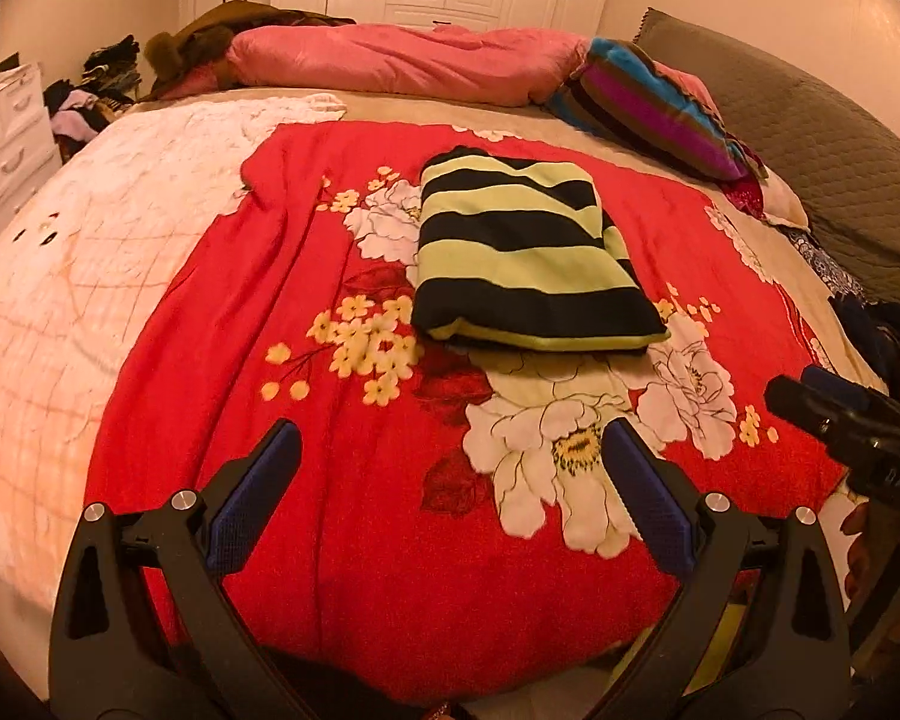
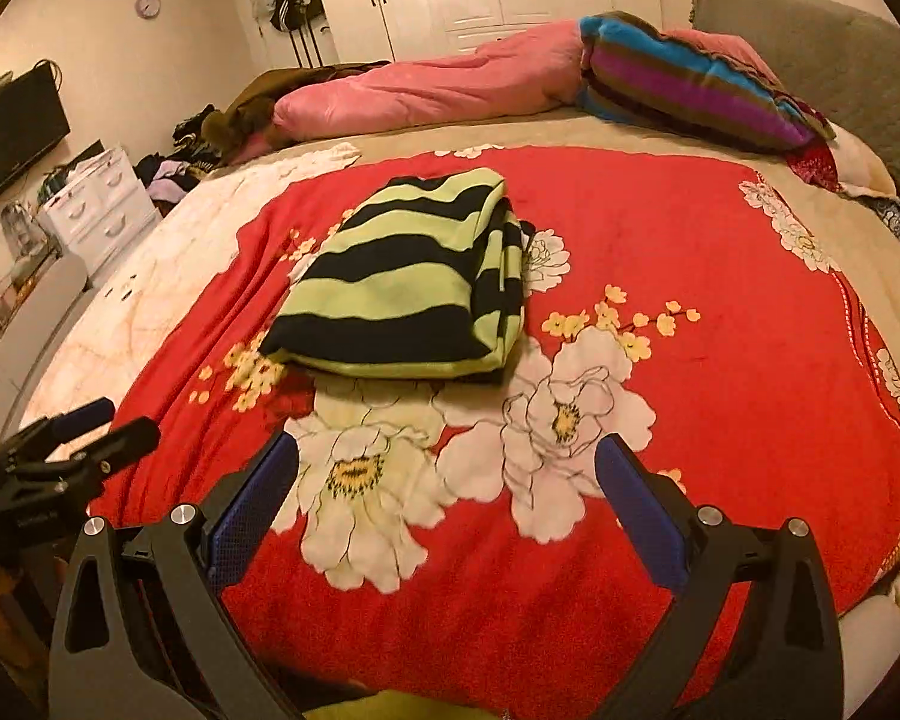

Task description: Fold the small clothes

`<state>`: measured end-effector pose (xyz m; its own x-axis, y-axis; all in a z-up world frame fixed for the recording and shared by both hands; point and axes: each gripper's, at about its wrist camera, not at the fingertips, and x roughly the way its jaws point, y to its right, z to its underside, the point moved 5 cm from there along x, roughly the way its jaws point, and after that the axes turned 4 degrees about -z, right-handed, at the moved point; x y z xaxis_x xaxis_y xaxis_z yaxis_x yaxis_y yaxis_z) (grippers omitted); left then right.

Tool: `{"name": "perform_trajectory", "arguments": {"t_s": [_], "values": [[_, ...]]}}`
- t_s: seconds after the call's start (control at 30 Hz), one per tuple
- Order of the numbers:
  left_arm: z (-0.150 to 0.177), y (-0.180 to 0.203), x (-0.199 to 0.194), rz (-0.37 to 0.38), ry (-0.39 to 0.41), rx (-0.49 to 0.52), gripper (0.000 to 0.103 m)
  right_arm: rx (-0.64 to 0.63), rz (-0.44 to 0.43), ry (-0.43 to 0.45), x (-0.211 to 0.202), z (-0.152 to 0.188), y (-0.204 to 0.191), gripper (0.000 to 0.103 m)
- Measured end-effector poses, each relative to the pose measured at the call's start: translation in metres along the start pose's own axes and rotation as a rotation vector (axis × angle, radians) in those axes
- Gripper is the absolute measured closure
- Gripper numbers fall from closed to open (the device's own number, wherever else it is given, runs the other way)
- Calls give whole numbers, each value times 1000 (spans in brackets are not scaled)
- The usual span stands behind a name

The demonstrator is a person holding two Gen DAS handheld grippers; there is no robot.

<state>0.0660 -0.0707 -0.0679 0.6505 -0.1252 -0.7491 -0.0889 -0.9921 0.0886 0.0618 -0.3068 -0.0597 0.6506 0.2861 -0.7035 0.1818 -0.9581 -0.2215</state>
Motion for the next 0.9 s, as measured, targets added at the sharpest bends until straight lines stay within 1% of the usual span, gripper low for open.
{"name": "perform_trajectory", "arguments": {"t_s": [0.13,0.33,0.73,0.9], "values": [[1,-5,-7,5,9,-18,9,12,1,-9,0,3,-2,4],[1,-5,-7,4,6,-19,9,-1,2,6,-7,0,-5,4],[4,-3,-4,-26,-14,-3,9,7,13,7,-10,0,-2,4],[4,-2,-4,-33,-17,0,9,-3,3,3,-9,0,-3,4]]}}
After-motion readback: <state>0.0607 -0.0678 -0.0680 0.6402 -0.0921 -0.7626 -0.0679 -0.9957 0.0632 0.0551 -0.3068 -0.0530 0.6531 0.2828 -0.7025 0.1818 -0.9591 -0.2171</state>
